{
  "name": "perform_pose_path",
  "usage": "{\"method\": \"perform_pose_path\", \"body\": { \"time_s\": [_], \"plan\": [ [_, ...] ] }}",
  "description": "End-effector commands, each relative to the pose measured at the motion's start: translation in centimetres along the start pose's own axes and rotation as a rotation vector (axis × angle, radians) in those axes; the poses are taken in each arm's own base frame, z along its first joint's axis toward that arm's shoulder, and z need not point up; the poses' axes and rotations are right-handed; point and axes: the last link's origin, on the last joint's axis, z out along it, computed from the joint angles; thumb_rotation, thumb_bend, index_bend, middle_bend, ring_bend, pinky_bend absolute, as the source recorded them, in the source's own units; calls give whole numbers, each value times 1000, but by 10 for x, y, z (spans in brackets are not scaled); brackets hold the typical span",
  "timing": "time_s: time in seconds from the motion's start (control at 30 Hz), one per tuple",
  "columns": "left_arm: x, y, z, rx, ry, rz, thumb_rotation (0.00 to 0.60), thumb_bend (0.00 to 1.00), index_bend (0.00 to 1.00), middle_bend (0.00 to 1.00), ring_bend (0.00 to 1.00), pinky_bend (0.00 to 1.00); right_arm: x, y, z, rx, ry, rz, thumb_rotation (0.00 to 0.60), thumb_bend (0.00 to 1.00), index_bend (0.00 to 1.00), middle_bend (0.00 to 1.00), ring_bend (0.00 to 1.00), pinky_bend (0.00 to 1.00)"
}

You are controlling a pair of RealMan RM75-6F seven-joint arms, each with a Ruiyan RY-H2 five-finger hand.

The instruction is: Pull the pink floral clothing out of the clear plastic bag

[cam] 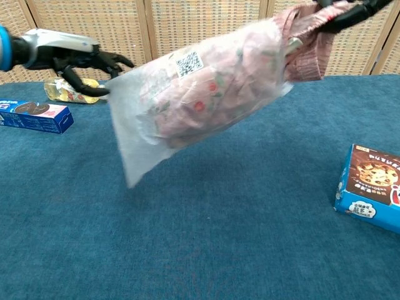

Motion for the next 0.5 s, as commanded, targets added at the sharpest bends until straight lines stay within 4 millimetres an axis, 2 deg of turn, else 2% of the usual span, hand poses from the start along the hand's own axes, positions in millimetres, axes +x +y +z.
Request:
{"method": "perform_pose_path", "body": {
  "time_s": [0.03,0.23,0.5],
  "plan": [
    [2,-18,-14,42,17,7,600,690,771,0,0,0,-2,28,-1,-57,13,27,600,613,764,0,0,0],
    [12,-62,-49,164,44,69,600,692,772,0,0,0,10,60,-4,-137,47,9,600,613,764,0,0,0],
    [23,-102,-90,288,80,116,600,693,773,0,0,0,26,90,-10,-227,96,-24,600,614,764,2,0,0]
  ]
}}
